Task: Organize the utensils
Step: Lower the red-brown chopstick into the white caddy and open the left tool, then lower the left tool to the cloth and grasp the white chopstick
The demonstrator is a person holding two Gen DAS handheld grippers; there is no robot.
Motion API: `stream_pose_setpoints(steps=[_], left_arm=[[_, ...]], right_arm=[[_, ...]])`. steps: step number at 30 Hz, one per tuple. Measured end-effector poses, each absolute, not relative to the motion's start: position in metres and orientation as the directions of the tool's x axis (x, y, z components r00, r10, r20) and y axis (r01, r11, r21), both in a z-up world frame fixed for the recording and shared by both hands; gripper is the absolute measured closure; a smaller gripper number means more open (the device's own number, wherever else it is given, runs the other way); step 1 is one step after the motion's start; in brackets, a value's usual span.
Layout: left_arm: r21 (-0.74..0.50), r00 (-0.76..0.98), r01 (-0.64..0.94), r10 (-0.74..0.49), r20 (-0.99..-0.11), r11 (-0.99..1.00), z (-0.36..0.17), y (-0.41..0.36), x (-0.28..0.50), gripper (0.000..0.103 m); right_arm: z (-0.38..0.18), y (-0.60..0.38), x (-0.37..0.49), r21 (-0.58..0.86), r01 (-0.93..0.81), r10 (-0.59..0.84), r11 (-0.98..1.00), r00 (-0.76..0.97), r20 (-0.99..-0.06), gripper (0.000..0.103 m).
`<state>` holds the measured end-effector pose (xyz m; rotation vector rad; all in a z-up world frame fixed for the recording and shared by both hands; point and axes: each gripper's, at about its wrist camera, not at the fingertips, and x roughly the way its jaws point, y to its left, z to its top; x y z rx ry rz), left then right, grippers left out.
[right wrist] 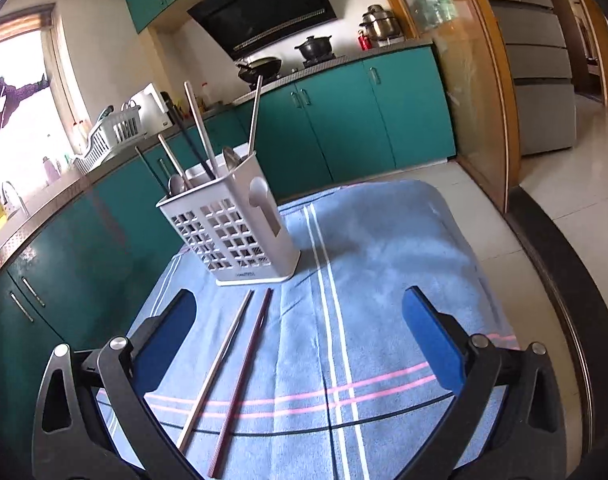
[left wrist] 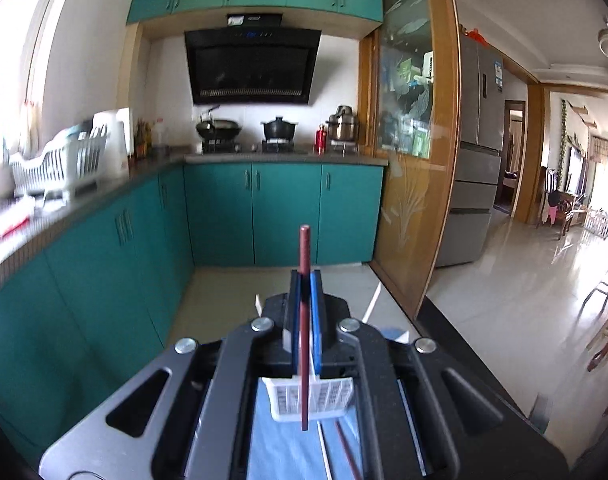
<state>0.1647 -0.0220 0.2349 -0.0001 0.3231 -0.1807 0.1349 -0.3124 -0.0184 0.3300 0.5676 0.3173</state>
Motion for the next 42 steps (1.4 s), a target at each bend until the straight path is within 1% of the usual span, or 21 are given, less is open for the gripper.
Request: stream_pose_setpoints(steps=[2, 6, 9, 13, 16, 17, 20, 21, 22, 23, 24, 25, 27, 28, 29, 32, 35, 37, 40, 42], left_arm=[[-0.011, 0.935, 0.179, -0.173, -0.310, 0.984, 0.252, -0.031, 0.184, 0.098], [0.050, 0.946, 0.142, -0.120, -0.302, 0.989, 0.264, -0.045, 0.220, 0.098], [0.031, 0.930, 0.146, -0.127, -0.345, 0.989, 0.254, -0.046, 0.250, 0.098], [-0.022, 0.904, 0.146, -0.142, -0.404, 0.989, 0.216, -0.037, 0.279, 0.098], [-0.048, 0.874, 0.107, -0.116, -0.472, 0.993, 0.174, -0.028, 0.295, 0.098], [-0.047, 0.853, 0.083, -0.096, -0.512, 0.995, 0.154, -0.025, 0.301, 0.098], [-0.059, 0.816, 0.064, -0.086, -0.571, 0.996, 0.120, -0.015, 0.307, 0.097], [-0.062, 0.812, 0.060, -0.085, -0.578, 0.996, 0.113, -0.013, 0.303, 0.092], [-0.065, 0.814, 0.058, -0.085, -0.574, 0.996, 0.107, -0.009, 0.295, 0.070], [-0.066, 0.831, 0.055, -0.082, -0.551, 0.996, 0.105, -0.007, 0.282, 0.042], [-0.061, 0.852, 0.052, -0.077, -0.519, 0.997, 0.106, -0.005, 0.267, 0.031], [-0.048, 0.875, 0.060, -0.076, -0.478, 0.997, 0.107, -0.005, 0.245, 0.024], [-0.016, 0.892, 0.078, -0.077, -0.446, 0.997, 0.104, -0.006, 0.207, 0.021], [-0.007, 0.894, 0.080, -0.075, -0.441, 0.997, 0.100, -0.008, 0.191, 0.015], [0.004, 0.893, 0.085, -0.074, -0.444, 0.996, 0.092, -0.008, 0.169, 0.013], [-0.008, 0.864, 0.095, -0.086, -0.496, 0.995, 0.058, -0.007, 0.123, 0.012], [-0.062, 0.836, 0.080, -0.101, -0.539, 0.995, 0.022, -0.001, 0.095, 0.012], [-0.087, 0.812, 0.089, -0.123, -0.570, 0.992, 0.007, -0.002, 0.089, 0.012], [-0.071, 0.805, 0.122, -0.141, -0.576, 0.990, -0.007, -0.011, 0.085, 0.012], [-0.090, 0.785, 0.135, -0.161, -0.598, 0.987, -0.015, -0.011, 0.088, 0.013]], right_arm=[[-0.017, -0.315, 0.134, 0.388, -0.198, 0.378, 0.900, 0.798, -0.470, 0.003], [-0.017, -0.317, 0.135, 0.391, -0.196, 0.379, 0.899, 0.796, -0.473, 0.003], [-0.019, -0.319, 0.138, 0.394, -0.192, 0.380, 0.899, 0.790, -0.482, 0.003], [-0.022, -0.318, 0.141, 0.389, -0.192, 0.379, 0.901, 0.784, -0.491, 0.003], [-0.024, -0.316, 0.143, 0.393, -0.195, 0.386, 0.899, 0.777, -0.497, 0.003], [-0.024, -0.315, 0.144, 0.392, -0.197, 0.387, 0.899, 0.776, -0.499, 0.003], [-0.025, -0.313, 0.145, 0.388, -0.202, 0.390, 0.899, 0.771, -0.503, 0.003], [-0.026, -0.312, 0.145, 0.385, -0.203, 0.390, 0.900, 0.770, -0.506, 0.003], [-0.026, -0.311, 0.145, 0.383, -0.204, 0.390, 0.901, 0.769, -0.507, 0.003], [-0.025, -0.310, 0.145, 0.380, -0.206, 0.389, 0.902, 0.770, -0.506, 0.003], [-0.025, -0.309, 0.144, 0.374, -0.207, 0.385, 0.904, 0.774, -0.503, 0.003], [-0.024, -0.308, 0.144, 0.362, -0.208, 0.378, 0.909, 0.777, -0.503, 0.003], [-0.023, -0.304, 0.143, 0.341, -0.215, 0.371, 0.915, 0.778, -0.507, 0.003], [-0.023, -0.301, 0.143, 0.329, -0.218, 0.368, 0.919, 0.776, -0.512, 0.003], [-0.023, -0.299, 0.142, 0.313, -0.222, 0.362, 0.923, 0.775, -0.518, 0.003], [-0.024, -0.290, 0.139, 0.251, -0.225, 0.328, 0.941, 0.784, -0.527, 0.003], [-0.024, -0.283, 0.137, 0.216, -0.227, 0.309, 0.950, 0.785, -0.537, 0.003], [-0.024, -0.280, 0.135, 0.209, -0.226, 0.305, 0.951, 0.783, -0.542, 0.003], [-0.028, -0.274, 0.131, 0.189, -0.217, 0.287, 0.958, 0.774, -0.565, 0.003], [-0.029, -0.271, 0.128, 0.192, -0.218, 0.289, 0.957, 0.772, -0.565, 0.003]])
